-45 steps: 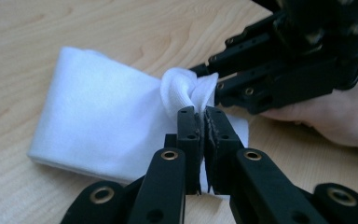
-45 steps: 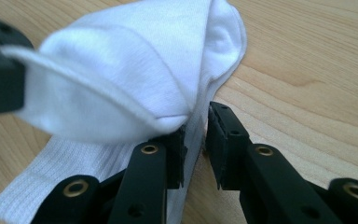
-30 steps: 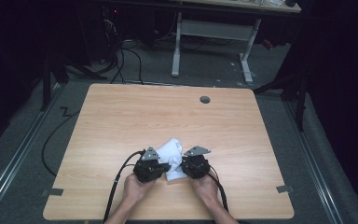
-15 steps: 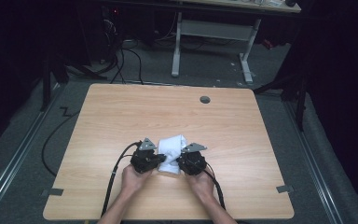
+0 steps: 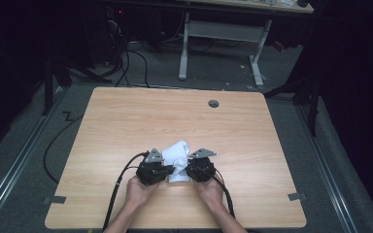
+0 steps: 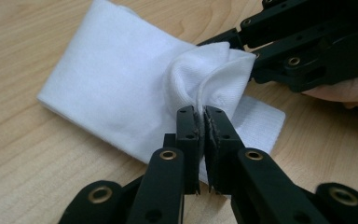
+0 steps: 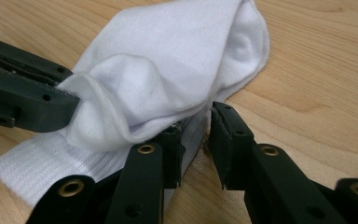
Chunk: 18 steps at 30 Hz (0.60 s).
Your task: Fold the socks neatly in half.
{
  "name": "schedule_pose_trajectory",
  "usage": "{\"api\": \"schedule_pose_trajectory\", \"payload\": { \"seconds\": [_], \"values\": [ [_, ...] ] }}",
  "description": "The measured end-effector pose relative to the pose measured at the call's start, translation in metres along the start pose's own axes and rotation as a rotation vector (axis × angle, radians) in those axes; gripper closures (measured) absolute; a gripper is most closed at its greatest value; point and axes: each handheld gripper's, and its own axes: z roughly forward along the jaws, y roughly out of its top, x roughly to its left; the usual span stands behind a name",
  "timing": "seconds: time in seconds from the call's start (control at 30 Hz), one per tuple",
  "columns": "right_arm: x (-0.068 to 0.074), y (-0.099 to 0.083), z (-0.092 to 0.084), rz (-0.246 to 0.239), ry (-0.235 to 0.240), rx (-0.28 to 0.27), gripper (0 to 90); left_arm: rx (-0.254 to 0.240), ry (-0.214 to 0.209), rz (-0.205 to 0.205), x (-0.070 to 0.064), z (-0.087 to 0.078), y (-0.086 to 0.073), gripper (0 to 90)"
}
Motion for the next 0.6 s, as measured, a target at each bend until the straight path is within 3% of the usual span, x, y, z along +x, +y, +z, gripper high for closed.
{"api": "schedule_pose_trajectory", "payload": {
  "seconds": [0.13, 0.33, 0.6],
  "values": [
    [-0.004, 0.0, -0.001, 0.001, 0.003, 0.0, 64.9, -0.027, -0.002, -0.021, 0.001, -0.007, 0.001, 79.8],
    [-0.008, 0.001, -0.015, -0.002, 0.015, -0.019, 63.3, -0.07, -0.014, -0.031, 0.0, -0.019, 0.004, 74.1],
    [-0.008, -0.003, -0.048, -0.043, 0.038, -0.078, 76.4, -0.13, -0.02, -0.055, -0.002, -0.03, 0.007, 73.7]
  ]
}}
